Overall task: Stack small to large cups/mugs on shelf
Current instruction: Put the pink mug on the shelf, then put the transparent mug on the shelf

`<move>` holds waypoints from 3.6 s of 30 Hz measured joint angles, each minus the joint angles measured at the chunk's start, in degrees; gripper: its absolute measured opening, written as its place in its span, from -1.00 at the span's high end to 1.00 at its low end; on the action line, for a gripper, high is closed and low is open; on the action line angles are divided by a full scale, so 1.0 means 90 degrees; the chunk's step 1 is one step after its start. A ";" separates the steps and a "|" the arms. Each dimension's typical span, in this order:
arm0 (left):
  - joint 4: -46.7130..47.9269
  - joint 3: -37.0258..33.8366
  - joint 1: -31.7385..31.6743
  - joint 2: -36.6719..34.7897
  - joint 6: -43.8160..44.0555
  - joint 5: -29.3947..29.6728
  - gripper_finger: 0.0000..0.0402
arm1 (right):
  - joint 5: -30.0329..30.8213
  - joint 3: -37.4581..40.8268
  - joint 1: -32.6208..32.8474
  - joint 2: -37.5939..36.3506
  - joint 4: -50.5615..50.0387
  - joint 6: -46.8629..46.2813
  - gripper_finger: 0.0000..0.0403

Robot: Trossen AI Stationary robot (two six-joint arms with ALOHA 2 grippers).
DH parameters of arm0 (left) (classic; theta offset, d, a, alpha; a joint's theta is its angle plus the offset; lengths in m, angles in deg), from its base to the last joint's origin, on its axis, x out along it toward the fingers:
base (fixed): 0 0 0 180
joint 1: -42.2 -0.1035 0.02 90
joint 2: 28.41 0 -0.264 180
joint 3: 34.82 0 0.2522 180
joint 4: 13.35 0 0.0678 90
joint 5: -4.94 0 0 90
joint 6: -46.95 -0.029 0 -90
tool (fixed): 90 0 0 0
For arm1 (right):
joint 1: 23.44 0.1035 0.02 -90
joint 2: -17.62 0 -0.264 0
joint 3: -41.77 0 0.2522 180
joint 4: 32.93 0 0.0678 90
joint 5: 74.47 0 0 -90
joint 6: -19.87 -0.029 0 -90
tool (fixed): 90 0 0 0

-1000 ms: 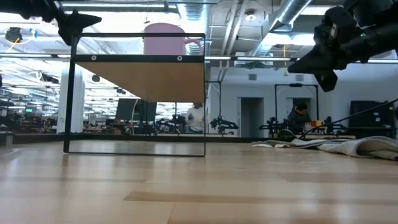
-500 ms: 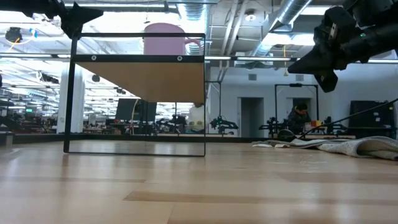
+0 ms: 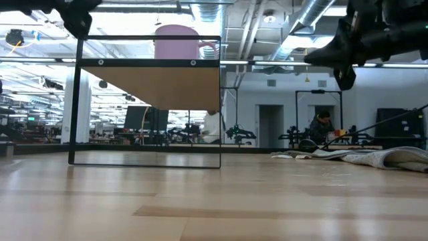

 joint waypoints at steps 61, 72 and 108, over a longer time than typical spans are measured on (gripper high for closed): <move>-0.2222 0.0655 0.0170 0.4396 -0.0390 -0.0601 0.99 | -0.0023 0.0002 -0.0695 0.0619 -0.0192 0.0012 0.97; -0.2616 0.0655 0.0167 0.5160 -0.0167 0.0151 1.00 | -0.0177 0.0002 -0.0692 0.0619 -0.0189 -0.0036 0.97; -0.1543 0.0655 0.0205 0.3978 -0.0058 0.0144 1.00 | -0.0361 0.0002 -0.0692 0.0619 -0.0211 0.0015 0.97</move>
